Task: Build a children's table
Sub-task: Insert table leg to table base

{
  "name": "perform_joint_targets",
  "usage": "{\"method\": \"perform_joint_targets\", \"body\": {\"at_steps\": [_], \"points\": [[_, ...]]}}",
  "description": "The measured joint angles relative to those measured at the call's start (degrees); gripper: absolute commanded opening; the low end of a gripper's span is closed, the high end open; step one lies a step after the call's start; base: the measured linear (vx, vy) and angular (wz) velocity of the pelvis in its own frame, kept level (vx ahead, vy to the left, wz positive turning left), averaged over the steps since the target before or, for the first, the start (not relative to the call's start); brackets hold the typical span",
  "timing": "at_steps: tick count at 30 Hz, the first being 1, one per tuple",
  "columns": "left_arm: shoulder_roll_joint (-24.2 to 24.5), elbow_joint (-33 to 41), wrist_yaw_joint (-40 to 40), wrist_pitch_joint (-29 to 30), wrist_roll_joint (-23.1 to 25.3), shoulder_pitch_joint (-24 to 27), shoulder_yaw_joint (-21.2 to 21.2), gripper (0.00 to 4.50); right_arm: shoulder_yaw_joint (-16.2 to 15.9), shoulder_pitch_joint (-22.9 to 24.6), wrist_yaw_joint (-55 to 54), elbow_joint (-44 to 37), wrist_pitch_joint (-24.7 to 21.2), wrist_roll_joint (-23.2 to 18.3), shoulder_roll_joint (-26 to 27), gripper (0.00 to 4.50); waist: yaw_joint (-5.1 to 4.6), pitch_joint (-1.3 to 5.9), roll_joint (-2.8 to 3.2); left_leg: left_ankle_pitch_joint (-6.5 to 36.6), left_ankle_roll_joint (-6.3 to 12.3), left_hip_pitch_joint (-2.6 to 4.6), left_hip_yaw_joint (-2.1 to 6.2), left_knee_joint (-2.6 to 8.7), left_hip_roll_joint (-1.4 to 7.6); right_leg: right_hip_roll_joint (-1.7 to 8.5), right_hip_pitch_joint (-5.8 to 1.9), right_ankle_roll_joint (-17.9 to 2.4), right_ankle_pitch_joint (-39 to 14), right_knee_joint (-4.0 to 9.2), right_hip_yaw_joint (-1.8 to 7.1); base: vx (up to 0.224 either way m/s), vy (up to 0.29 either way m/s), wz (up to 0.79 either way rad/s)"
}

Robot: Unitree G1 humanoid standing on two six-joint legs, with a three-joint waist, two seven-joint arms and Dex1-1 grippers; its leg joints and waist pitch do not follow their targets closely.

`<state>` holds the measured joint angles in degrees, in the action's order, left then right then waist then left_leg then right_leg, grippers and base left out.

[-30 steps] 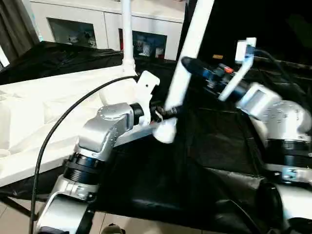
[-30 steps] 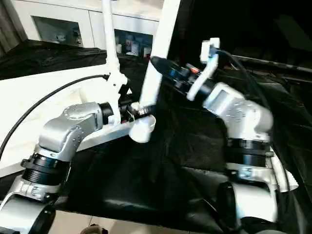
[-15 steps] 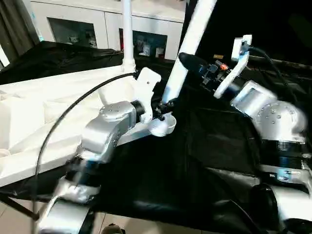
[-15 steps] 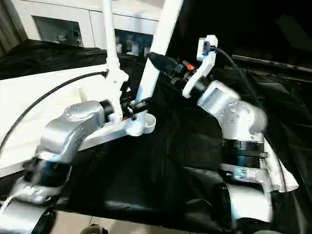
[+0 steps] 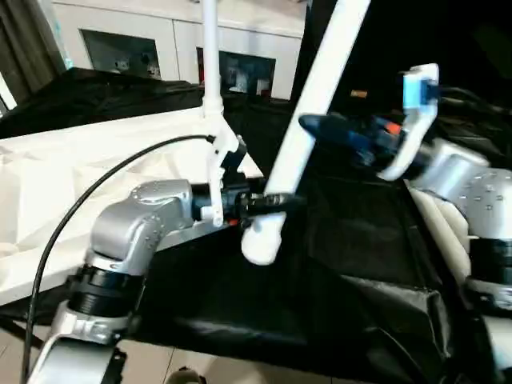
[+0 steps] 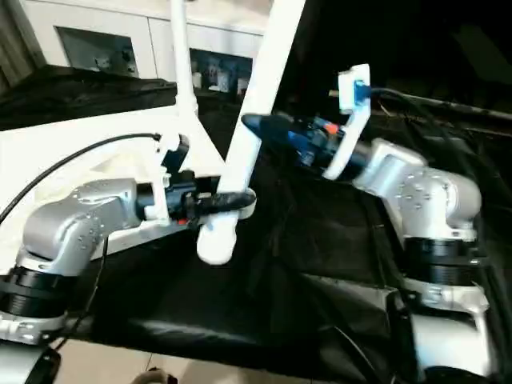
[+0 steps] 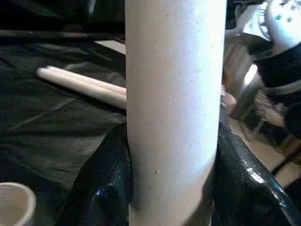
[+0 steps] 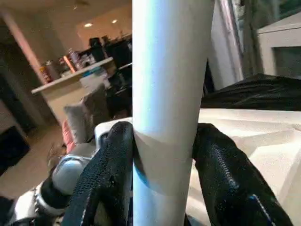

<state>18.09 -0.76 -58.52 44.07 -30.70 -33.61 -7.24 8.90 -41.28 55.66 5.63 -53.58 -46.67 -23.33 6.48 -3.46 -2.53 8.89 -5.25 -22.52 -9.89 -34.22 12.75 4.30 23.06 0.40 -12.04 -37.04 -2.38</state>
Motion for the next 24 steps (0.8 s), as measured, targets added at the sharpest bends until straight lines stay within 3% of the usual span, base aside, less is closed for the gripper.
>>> {"method": "perform_joint_targets", "body": {"at_steps": [2, 5, 8, 20, 24], "points": [[-0.85, 0.32, -1.26, 0.56, -1.65, -0.37, -0.52, 2.77, -1.55, -0.01, 1.35, 0.03, -0.04, -0.01, 0.26, 1.57, -0.02, 0.00, 0.00, 0.00, 0.00, 0.00, 0.00, 0.00, 0.00, 0.00, -0.01, 0.00, 0.00, 0.01, 0.00, 0.000, 0.000, 0.00], [-1.54, 0.60, -1.40, 0.65, -2.23, -0.81, -0.53, 3.18, -2.68, -0.01, 2.49, 0.05, -0.05, -0.13, 0.51, 1.57, 0.01, 0.00, 0.00, 0.00, 0.00, 0.00, 0.00, 0.00, 0.00, 0.00, 0.00, -0.01, 0.00, 0.01, -0.01, 0.000, 0.000, 0.00], [-1.52, 0.60, -1.93, 0.08, -2.23, -0.85, -0.53, 3.18, -2.90, 0.00, 2.61, 0.27, -0.03, 0.06, 0.41, 1.57, 0.07, 0.00, 0.00, 0.00, 0.00, -0.01, 0.00, 0.00, 0.00, 0.00, -0.01, 0.00, 0.00, 0.02, 0.00, 0.000, 0.000, 0.00], [-3.06, -2.26, 2.05, -0.52, -1.56, -3.11, 0.22, 2.10, -3.24, 0.14, 3.01, 1.48, 0.61, 0.77, 0.30, 1.57, 0.09, 0.02, 0.10, 0.00, 0.00, 0.04, 0.00, -0.01, 0.00, 0.00, -0.05, -0.01, 0.01, 0.01, -0.01, 0.000, 0.000, 0.00], [-3.93, -2.94, 3.14, -0.52, -1.66, -3.58, 0.61, 2.00, -3.16, 0.15, 2.50, 1.41, 1.70, 1.04, 0.28, 1.57, 0.09, 0.02, 0.10, 0.00, 0.00, 0.03, 0.00, -0.01, 0.00, 0.00, -0.05, -0.01, 0.01, 0.01, 0.00, 0.000, 0.000, 0.00]]}}
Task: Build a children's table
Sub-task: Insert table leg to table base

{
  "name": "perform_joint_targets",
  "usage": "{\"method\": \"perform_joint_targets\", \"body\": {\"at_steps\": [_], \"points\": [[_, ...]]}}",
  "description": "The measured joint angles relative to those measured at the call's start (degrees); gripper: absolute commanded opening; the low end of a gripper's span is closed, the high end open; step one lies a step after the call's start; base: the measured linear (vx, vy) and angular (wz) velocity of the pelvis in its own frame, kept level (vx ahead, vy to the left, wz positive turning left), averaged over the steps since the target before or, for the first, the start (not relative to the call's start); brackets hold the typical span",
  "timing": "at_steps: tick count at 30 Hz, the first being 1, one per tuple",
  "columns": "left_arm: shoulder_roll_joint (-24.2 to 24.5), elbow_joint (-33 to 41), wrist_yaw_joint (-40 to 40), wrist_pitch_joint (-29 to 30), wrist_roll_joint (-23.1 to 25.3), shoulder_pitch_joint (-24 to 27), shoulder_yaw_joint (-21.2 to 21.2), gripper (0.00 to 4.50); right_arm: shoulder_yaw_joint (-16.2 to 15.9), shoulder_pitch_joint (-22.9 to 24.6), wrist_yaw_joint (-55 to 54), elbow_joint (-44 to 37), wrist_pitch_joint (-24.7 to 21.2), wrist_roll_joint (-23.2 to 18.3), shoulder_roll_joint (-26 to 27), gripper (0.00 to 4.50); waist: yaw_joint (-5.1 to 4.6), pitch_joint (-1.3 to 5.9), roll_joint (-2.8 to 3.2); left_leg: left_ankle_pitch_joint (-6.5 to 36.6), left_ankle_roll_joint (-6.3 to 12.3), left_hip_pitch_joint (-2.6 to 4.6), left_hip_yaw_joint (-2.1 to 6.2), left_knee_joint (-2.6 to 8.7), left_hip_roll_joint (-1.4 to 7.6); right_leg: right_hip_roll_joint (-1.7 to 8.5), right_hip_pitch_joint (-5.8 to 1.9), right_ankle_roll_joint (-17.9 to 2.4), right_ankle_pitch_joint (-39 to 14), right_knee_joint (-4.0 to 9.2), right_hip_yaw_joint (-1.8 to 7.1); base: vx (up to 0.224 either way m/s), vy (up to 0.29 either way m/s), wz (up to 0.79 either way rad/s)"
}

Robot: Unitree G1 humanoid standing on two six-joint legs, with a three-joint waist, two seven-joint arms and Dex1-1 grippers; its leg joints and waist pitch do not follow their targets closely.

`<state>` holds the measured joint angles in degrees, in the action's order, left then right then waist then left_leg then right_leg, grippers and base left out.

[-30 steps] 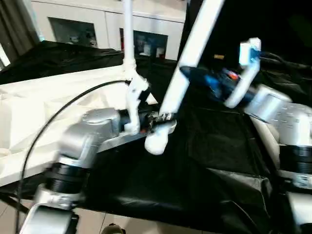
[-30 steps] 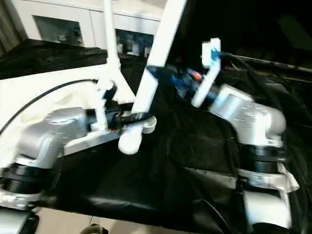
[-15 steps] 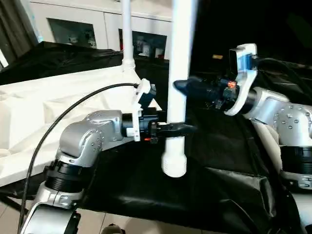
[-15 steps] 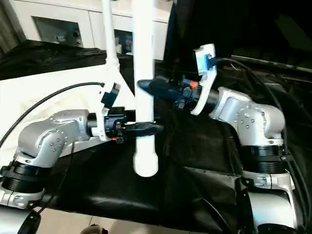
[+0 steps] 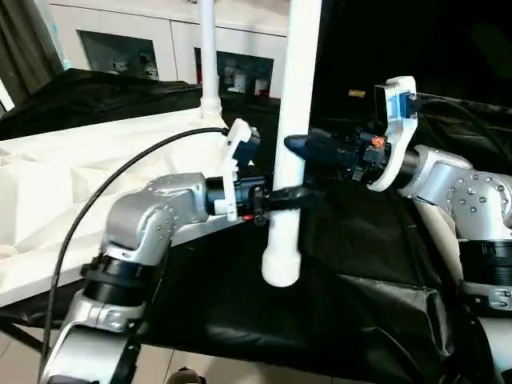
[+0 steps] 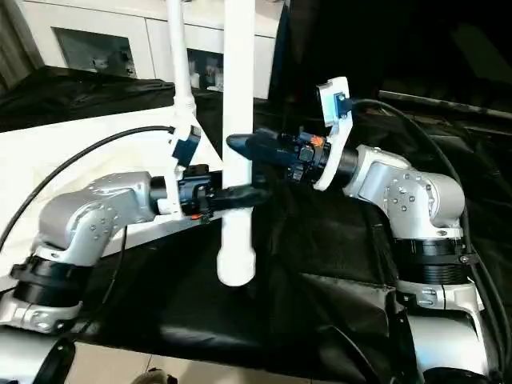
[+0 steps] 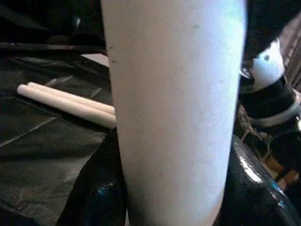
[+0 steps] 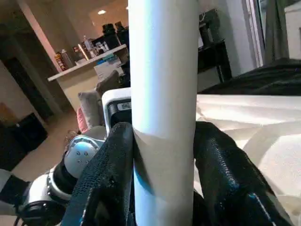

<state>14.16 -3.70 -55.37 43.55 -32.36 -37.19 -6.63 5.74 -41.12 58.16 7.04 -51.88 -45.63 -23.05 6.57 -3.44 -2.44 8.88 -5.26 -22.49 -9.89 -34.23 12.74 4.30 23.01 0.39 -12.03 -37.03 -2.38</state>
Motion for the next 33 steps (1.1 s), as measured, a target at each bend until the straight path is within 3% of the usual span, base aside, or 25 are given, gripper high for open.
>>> {"method": "perform_joint_targets", "body": {"at_steps": [8, 9, 12, 15, 17, 21, 24, 27, 33], "points": [[-1.20, -0.69, 2.20, 0.01, -0.07, -0.07, 0.61, 1.95, 0.13, 0.50, -1.49, 0.10, 2.09, 0.51, 1.17, 1.57, 0.00, 0.01, 0.03, 0.00, 0.00, 0.00, 0.00, 0.00, 0.00, 0.00, 0.00, 0.00, 0.01, -0.01, -0.01, 0.000, 0.000, 0.00], [-1.20, -0.80, 2.45, -0.09, -0.04, -0.14, 0.75, 1.95, 0.35, 0.49, -1.99, 0.22, 2.35, 0.53, 1.67, 2.13, -0.01, 0.01, 0.03, 0.00, 0.00, 0.01, 0.00, 0.00, 0.00, 0.00, -0.01, -0.01, 0.01, -0.01, -0.01, 0.000, 0.000, 0.00], [-1.27, -2.11, 5.58, -1.48, 1.40, -2.07, 1.63, 1.95, 3.22, 0.04, -6.29, 2.21, 4.12, 0.05, 4.44, 2.27, -0.04, 0.02, 0.06, 0.00, 0.00, 0.02, 0.01, 0.00, 0.00, 0.00, 0.00, -0.01, 0.03, -0.03, 0.00, 0.000, 0.000, 0.00], [-1.03, -3.76, 8.46, -4.45, 4.82, -2.49, 1.82, 1.95, 8.76, -1.49, -12.25, 3.33, 7.91, -0.20, 4.87, 2.69, 0.16, 0.02, 0.06, -0.01, -0.01, -0.01, 0.00, -0.01, -0.03, 0.02, -0.02, 0.00, 0.03, 0.00, -0.01, 0.000, 0.000, 0.00], [-0.91, -5.14, 9.39, -6.71, 6.59, -2.49, 1.71, 1.94, 11.47, -1.78, -14.41, 3.32, 9.92, 0.32, 3.69, 2.71, 0.24, 0.03, 0.03, -0.01, -0.01, 0.00, 0.00, -0.01, -0.03, 0.02, -0.06, 0.01, 0.02, 0.04, -0.01, 0.000, 0.000, 0.00], [-1.69, -7.73, 12.06, -8.82, 8.07, -3.46, 1.87, 1.93, 12.08, 0.38, -15.97, 2.40, 10.18, 1.21, 3.22, 2.71, 0.03, 0.03, 0.04, -0.01, 0.00, 0.00, 0.00, -0.01, -0.14, 0.00, -0.04, 0.02, 0.02, 0.04, 0.00, 0.000, 0.000, 0.00], [-2.40, -8.86, 13.61, -9.54, 8.47, -4.80, 2.13, 1.93, 11.46, 3.63, -17.03, 0.63, 10.29, 3.28, 2.48, 2.71, 0.09, 0.01, 0.07, -0.01, 0.00, -0.01, 0.00, -0.01, -0.18, 0.00, -0.03, 0.02, 0.02, 0.04, 0.01, 0.000, 0.000, 0.00], [-2.94, -9.67, 15.01, -10.78, 8.78, -5.85, 3.30, 1.93, 8.04, 6.80, -16.13, -0.79, 12.60, 7.33, -0.47, 2.88, 0.06, 0.01, 0.07, -0.01, 0.00, 0.02, 0.00, -0.02, -0.20, 0.01, -0.07, 0.02, 0.02, 0.05, 0.02, 0.000, 0.000, 0.00], [-4.53, -13.53, 20.55, -10.81, 9.90, -8.61, 5.21, 1.93, -2.78, 14.93, -11.68, -5.29, 11.42, 11.78, -4.13, 3.48, -0.21, -0.01, 0.11, -0.01, 0.01, 0.17, 0.02, 0.00, -0.20, 0.00, -0.17, 0.08, 0.05, 0.04, 0.04, 0.000, 0.000, 0.00]]}}
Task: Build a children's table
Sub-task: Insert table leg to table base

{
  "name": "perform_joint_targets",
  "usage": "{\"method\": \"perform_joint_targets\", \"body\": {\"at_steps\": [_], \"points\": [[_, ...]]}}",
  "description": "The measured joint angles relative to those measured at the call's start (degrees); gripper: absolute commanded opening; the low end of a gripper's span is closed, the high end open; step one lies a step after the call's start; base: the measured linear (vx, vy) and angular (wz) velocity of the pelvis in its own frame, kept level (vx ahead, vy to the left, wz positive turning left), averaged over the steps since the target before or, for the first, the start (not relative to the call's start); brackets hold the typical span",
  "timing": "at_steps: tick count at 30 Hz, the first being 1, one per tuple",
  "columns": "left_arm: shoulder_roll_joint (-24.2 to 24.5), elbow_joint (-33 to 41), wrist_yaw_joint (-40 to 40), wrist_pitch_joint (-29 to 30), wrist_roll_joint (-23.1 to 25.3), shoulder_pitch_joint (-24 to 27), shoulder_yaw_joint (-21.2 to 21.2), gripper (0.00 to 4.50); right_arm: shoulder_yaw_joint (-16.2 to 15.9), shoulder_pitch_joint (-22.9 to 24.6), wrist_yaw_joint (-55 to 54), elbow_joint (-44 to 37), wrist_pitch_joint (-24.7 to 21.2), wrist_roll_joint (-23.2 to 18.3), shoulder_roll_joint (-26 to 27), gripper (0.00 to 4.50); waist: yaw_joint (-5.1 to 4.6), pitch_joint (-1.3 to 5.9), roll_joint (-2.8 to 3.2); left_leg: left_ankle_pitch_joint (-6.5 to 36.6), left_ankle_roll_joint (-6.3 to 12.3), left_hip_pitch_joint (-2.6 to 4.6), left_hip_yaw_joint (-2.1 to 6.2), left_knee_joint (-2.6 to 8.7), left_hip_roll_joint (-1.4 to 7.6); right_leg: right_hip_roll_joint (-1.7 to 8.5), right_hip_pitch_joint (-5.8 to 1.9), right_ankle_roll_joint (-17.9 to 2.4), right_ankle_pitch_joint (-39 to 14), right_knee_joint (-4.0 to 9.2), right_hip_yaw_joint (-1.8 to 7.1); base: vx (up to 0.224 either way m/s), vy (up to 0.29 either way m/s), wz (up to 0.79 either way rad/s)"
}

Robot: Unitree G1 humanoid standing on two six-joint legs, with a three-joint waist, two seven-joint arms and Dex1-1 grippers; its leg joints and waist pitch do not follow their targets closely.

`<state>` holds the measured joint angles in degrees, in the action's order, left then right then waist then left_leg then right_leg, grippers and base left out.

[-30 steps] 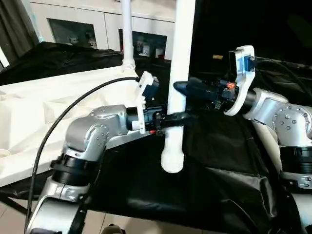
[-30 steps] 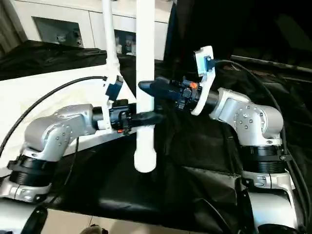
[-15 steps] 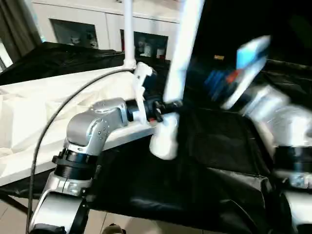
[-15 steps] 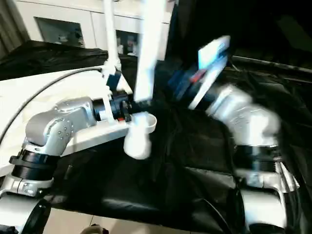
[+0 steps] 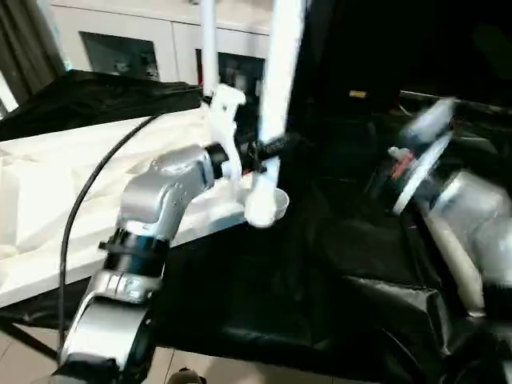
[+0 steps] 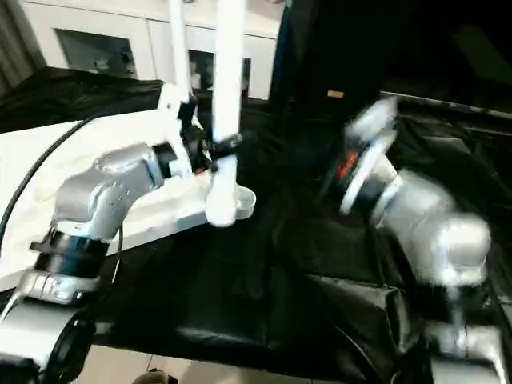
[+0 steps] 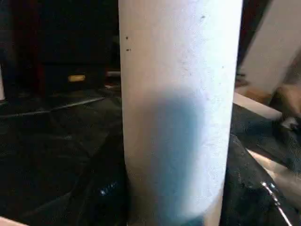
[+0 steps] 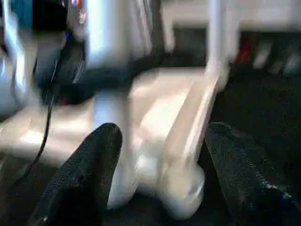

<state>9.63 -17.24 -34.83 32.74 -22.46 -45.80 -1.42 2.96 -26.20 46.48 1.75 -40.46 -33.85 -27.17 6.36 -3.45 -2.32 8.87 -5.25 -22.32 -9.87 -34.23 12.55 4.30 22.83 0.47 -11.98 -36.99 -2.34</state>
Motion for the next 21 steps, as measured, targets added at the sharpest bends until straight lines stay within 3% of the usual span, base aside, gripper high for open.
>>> {"method": "perform_joint_targets", "body": {"at_steps": [5, 11, 17, 21], "points": [[-0.74, -0.68, 0.60, -0.21, 0.21, -0.35, 0.21, 1.93, -2.70, 0.22, -0.15, -1.70, -1.61, 0.00, 3.40, 3.95, -0.09, -0.01, 0.02, 0.00, 0.00, 0.01, 0.01, 0.01, 0.01, 0.00, 0.02, 0.02, 0.02, -0.01, 0.00, 0.000, 0.000, 0.00], [-1.59, -0.70, 0.47, -0.25, 0.14, -0.39, 0.26, 1.93, -7.15, -2.97, -3.22, 2.63, 1.18, 3.97, 7.72, 3.97, 0.12, -0.01, 0.01, 0.00, 0.00, -0.05, 0.01, 0.00, 0.02, 0.01, 0.05, 0.02, 0.02, 0.01, -0.01, 0.000, 0.000, 0.00], [-1.75, -0.57, 0.25, -0.09, -0.01, -0.40, 0.37, 1.93, -7.71, -5.99, -6.76, 8.03, 2.70, 7.22, 10.57, 3.97, 0.08, 0.00, 0.00, 0.00, 0.00, -0.09, 0.01, 0.00, 0.01, 0.02, 0.07, 0.02, 0.02, 0.03, 0.00, 0.000, 0.000, 0.00], [-1.78, -0.56, 0.17, 0.03, -0.23, -0.39, 0.40, 1.93, -7.81, -6.44, -6.52, 10.13, 3.33, 7.19, 11.67, 3.79, 0.05, 0.00, 0.00, 0.00, 0.00, -0.10, 0.00, 0.01, 0.02, 0.02, 0.08, 0.02, 0.02, 0.03, 0.00, 0.000, 0.000, 0.00]]}}
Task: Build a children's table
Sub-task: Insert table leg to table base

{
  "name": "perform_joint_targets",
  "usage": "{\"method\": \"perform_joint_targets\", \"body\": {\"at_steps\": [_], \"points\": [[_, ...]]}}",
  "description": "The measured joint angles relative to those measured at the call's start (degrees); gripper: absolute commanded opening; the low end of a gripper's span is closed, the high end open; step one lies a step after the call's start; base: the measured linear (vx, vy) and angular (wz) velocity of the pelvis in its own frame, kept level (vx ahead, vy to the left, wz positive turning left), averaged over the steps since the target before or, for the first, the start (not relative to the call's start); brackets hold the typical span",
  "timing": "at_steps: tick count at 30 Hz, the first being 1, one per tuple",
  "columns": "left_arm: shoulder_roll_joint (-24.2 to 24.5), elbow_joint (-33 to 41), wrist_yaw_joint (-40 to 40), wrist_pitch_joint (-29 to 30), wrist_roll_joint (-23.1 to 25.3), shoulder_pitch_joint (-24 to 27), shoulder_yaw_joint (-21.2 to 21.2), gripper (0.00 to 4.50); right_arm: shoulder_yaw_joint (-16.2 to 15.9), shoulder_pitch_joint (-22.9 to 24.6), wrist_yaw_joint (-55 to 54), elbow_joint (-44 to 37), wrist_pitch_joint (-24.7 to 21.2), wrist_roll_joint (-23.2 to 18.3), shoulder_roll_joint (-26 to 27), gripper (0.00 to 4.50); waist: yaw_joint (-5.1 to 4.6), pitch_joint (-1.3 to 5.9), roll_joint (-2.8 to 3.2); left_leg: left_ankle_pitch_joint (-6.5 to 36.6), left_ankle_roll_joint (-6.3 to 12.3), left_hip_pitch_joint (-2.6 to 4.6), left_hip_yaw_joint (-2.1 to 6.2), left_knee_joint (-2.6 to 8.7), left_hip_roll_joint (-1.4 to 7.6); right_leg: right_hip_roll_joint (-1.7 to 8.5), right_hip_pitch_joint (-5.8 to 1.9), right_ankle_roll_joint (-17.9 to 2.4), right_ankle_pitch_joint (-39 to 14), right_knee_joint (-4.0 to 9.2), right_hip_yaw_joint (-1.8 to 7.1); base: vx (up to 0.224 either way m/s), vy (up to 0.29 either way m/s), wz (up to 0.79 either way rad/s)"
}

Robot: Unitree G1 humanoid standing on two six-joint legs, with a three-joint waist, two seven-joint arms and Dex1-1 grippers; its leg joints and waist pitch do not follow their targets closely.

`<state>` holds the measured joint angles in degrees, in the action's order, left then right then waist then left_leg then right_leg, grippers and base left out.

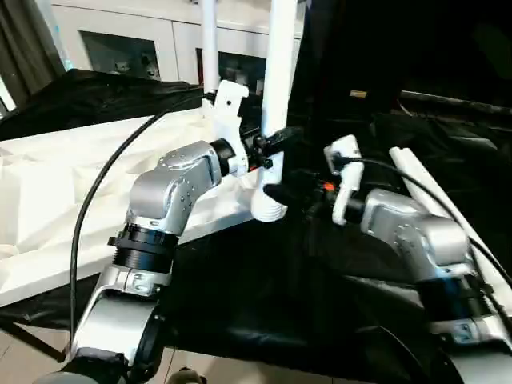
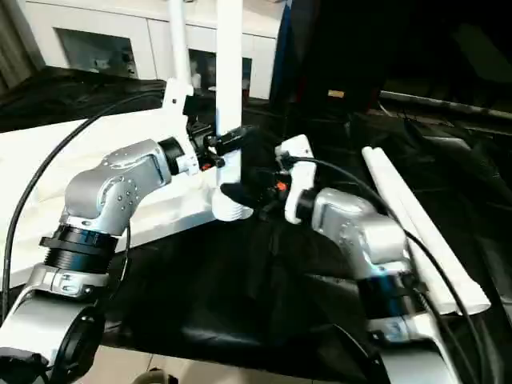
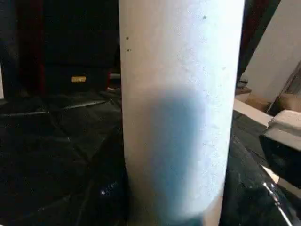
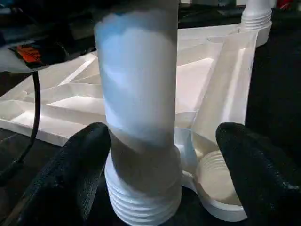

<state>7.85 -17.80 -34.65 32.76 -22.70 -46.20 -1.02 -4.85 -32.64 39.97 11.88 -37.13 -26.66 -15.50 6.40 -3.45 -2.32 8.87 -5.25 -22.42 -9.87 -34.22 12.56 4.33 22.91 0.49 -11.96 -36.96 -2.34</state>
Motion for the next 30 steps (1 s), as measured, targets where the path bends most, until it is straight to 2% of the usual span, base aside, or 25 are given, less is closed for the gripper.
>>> {"method": "perform_joint_targets", "body": {"at_steps": [8, 20, 30], "points": [[-0.38, 0.01, -0.22, 0.15, -0.22, 0.00, 0.11, 1.93, 0.30, -0.04, 4.53, 0.23, 0.77, -1.26, 0.79, 3.15, -0.01, 0.00, 0.00, 0.00, 0.00, 0.01, 0.00, 0.00, 0.01, 0.00, 0.00, 0.00, 0.00, 0.00, 0.00, 0.000, 0.000, 0.00], [-0.24, 0.18, -1.23, 0.68, -0.41, 0.00, 0.26, 1.93, 0.47, -0.91, 7.14, 3.19, 2.27, -0.78, 0.67, 1.98, 0.03, -0.01, -0.03, 0.00, 0.00, -0.01, 0.00, 0.00, 0.03, 0.00, 0.00, 0.00, 0.00, 0.02, 0.00, 0.000, 0.000, 0.00], [-0.44, 0.76, -0.81, 1.55, -1.06, 0.38, 0.90, 1.93, 0.54, -0.91, 8.14, 3.93, 3.02, -0.69, 0.70, 1.87, 0.00, -0.02, -0.04, 0.00, 0.00, -0.01, 0.00, 0.00, 0.04, 0.00, 0.00, 0.00, 0.00, 0.02, 0.00, 0.000, 0.000, 0.00]]}}
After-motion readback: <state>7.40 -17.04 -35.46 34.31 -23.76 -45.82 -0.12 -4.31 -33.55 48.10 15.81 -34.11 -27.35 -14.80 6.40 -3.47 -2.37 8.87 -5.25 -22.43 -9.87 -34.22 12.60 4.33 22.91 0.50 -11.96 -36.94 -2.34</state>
